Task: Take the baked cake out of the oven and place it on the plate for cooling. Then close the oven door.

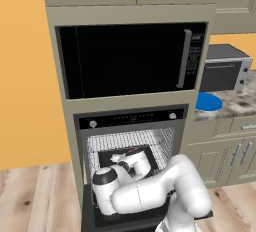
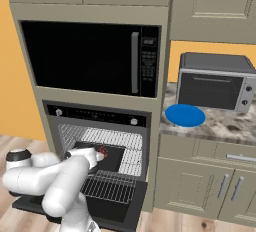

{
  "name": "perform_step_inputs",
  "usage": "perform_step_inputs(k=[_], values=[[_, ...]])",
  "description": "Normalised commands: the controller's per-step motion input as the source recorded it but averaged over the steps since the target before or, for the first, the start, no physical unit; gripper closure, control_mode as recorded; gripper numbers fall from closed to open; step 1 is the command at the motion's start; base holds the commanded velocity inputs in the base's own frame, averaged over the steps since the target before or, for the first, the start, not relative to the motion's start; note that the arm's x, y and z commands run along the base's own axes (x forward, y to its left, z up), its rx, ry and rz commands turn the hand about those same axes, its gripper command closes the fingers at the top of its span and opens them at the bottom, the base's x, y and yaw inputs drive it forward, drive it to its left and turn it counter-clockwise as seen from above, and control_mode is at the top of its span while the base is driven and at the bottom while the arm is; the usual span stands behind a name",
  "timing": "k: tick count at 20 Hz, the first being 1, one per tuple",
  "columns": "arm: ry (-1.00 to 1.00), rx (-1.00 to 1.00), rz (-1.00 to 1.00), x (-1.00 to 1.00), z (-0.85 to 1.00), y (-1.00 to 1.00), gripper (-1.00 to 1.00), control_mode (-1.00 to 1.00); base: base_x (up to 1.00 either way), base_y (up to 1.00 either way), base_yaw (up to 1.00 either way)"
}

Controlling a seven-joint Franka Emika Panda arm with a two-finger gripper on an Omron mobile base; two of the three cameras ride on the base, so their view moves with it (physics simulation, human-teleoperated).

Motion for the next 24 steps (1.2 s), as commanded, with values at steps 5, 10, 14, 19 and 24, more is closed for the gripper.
perform_step_inputs(k=[5,10,14,19,24], values=[[-0.05,0.04,0.06,0.01,-0.23,-0.44,-1.0,-1.0,0.0,0.0,0.0],[-0.01,0.01,0.03,0.0,-0.25,-0.3,-1.0,-1.0,0.0,0.0,0.0],[-0.02,0.01,0.02,0.0,-0.38,-0.23,-1.0,-1.0,0.0,0.0,0.0],[-0.01,0.03,0.01,0.0,-0.25,-0.18,-1.0,-1.0,0.0,0.0,0.0],[0.0,0.02,0.0,-0.02,-0.1,-0.4,-1.0,-1.0,0.0,0.0,0.0]])
